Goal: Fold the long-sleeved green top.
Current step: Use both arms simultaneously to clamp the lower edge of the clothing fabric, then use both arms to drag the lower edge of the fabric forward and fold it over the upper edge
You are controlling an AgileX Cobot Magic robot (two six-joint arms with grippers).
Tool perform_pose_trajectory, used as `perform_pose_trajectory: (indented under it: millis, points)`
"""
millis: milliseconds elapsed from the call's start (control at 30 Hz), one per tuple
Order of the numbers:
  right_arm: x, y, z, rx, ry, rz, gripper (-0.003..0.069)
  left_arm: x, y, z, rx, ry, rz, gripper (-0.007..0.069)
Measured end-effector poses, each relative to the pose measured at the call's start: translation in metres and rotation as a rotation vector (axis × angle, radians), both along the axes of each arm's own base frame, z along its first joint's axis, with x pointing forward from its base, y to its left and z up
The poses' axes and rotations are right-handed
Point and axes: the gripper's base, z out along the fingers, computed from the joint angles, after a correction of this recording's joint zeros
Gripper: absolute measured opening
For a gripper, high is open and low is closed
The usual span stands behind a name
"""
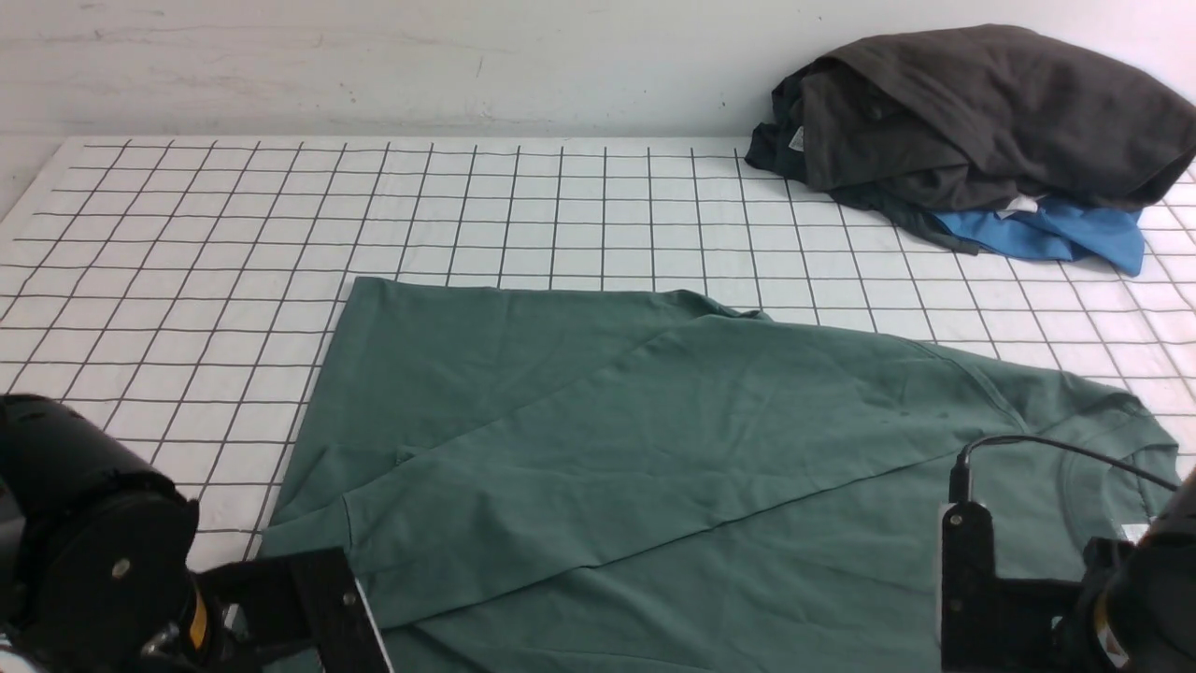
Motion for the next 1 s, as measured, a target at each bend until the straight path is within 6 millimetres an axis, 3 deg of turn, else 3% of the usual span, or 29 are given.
perform_pose_trajectory:
  millis: [167, 300, 400, 467, 567, 600, 633, 700, 733, 833, 1000]
  points:
    - [0.018, -0.007, 0.023, 0.029, -0.057, -0.087, 0.0013, 0.019, -0.007, 0.028, -0.017, -0.113, -0.019, 0.0023]
    - [0.044, -0.014, 0.054, 0.119, -0.146, -0.187, 0.0013, 0.038, -0.008, 0.052, -0.019, -0.196, -0.010, 0.0024]
    - [0.060, -0.022, 0.075, 0.177, -0.201, -0.228, 0.0013, 0.060, -0.005, 0.066, -0.024, -0.239, 0.037, 0.0024]
    - [0.077, -0.030, 0.093, 0.220, -0.255, -0.271, 0.0013, 0.084, -0.001, 0.077, -0.027, -0.272, 0.069, 0.0024]
    - [0.096, -0.037, 0.104, 0.243, -0.277, -0.320, 0.0013, 0.112, 0.002, 0.083, -0.024, -0.287, 0.065, 0.0024]
    - [0.098, -0.038, 0.103, 0.241, -0.272, -0.324, 0.0013, 0.115, 0.002, 0.082, -0.022, -0.281, 0.065, 0.0024]
    - [0.110, -0.040, 0.105, 0.244, -0.273, -0.343, 0.0013, 0.134, 0.001, 0.085, -0.025, -0.296, 0.062, 0.0024]
    - [0.119, -0.042, 0.106, 0.246, -0.277, -0.355, 0.0013, 0.147, 0.000, 0.086, -0.028, -0.303, 0.065, 0.0024]
    - [0.132, -0.042, 0.103, 0.243, -0.267, -0.364, 0.0013, 0.166, -0.001, 0.084, -0.029, -0.306, 0.074, 0.0024]
    - [0.152, -0.040, 0.100, 0.235, -0.259, -0.370, 0.0013, 0.192, -0.001, 0.083, -0.034, -0.324, 0.092, 0.0024]
    - [0.188, -0.035, 0.097, 0.240, -0.275, -0.368, 0.0013, 0.234, 0.008, 0.079, -0.039, -0.359, 0.144, 0.0024]
